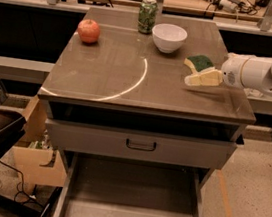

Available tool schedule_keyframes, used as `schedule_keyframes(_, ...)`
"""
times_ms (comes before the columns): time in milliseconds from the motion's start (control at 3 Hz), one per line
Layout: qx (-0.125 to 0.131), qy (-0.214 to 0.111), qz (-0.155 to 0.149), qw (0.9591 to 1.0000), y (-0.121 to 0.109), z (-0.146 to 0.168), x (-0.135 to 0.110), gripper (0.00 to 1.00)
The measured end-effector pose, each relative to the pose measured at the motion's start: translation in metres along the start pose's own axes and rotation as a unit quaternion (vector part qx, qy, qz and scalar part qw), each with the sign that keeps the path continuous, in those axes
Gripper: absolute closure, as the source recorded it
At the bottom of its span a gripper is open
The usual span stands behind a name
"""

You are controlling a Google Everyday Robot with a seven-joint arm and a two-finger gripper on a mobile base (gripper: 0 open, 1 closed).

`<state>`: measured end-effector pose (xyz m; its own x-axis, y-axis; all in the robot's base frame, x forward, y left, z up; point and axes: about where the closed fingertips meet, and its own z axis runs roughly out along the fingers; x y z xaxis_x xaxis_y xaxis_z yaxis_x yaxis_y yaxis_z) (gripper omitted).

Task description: Place sponge into middle drawer

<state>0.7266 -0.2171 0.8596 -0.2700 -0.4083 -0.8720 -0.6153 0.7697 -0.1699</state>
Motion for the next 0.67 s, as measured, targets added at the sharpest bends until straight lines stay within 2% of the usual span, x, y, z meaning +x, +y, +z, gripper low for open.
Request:
schedule_keyframes(333, 0.0, 0.001, 0.019, 0.9998, -0.004, 0.008, 0.013, 0.0)
schedule_keyframes(667, -0.007, 0.001, 0.038, 0.9993, 0.0, 0.019, 0.027, 0.25)
